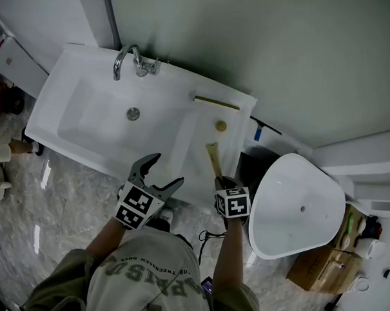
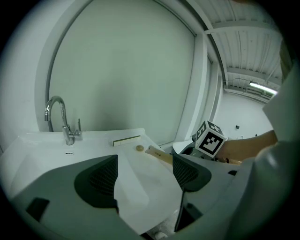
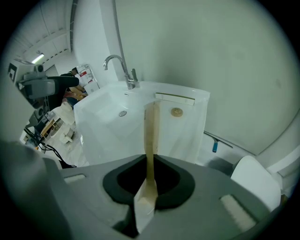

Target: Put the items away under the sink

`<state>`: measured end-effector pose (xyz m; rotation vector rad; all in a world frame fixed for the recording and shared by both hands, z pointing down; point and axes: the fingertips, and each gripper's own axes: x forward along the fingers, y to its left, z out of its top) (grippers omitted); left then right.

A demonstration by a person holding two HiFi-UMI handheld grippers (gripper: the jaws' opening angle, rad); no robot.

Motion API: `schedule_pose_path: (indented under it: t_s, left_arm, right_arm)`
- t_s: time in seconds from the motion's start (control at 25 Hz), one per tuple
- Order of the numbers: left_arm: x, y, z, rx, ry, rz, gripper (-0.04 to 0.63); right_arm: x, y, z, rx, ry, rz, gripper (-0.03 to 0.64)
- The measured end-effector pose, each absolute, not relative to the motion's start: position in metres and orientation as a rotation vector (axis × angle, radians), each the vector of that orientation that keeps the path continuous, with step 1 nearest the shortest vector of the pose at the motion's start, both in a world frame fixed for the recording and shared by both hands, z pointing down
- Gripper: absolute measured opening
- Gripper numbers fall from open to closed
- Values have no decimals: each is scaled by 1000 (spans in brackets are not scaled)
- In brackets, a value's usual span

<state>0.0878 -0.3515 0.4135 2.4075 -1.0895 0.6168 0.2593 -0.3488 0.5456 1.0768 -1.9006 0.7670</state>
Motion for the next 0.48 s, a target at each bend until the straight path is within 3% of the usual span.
schedule_pose_path:
  t_s: [0.48]
  left_arm:
    - [81,-247,393,2354,-1314,559,362]
  right_arm:
    - [263,-290,519,1013,-2044,677,38]
